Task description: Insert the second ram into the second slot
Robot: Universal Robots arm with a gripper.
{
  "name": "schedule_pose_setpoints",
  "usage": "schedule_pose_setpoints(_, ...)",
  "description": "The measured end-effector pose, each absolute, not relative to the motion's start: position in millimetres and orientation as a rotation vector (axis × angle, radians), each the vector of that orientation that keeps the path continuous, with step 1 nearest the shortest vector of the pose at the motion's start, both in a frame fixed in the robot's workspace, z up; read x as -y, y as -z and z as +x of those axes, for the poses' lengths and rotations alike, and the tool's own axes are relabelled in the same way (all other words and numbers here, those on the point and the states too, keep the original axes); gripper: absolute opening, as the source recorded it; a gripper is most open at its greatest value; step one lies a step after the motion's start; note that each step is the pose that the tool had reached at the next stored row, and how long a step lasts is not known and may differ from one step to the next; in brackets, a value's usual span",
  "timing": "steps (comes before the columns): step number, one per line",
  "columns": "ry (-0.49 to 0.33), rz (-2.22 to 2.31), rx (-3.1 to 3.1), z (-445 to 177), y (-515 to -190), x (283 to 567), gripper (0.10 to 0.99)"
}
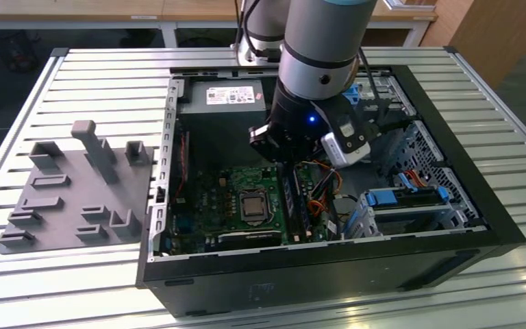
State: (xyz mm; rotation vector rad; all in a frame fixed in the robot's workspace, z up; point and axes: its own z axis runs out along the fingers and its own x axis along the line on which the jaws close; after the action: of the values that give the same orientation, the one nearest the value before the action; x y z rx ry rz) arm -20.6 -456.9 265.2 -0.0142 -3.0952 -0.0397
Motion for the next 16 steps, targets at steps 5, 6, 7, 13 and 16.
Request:
schedule_pose_setpoints(5, 0.04, -0.014, 3.095, -20.6, -264.4, 457.0, 0.133)
schedule_pose_setpoints(6, 0.044, -0.014, 3.095, -20.6, -263.5, 456.9, 0.133)
schedule_pose_setpoints(7, 0.048, -0.014, 3.095, -20.6, -262.9, 457.0, 0.133)
schedule_pose_setpoints(13, 0.048, -0.014, 3.095, -20.6, -261.7, 457.0, 0.133)
schedule_pose_setpoints(16, 0.048, -0.014, 3.095, -20.6, -261.0, 457.0, 0.133)
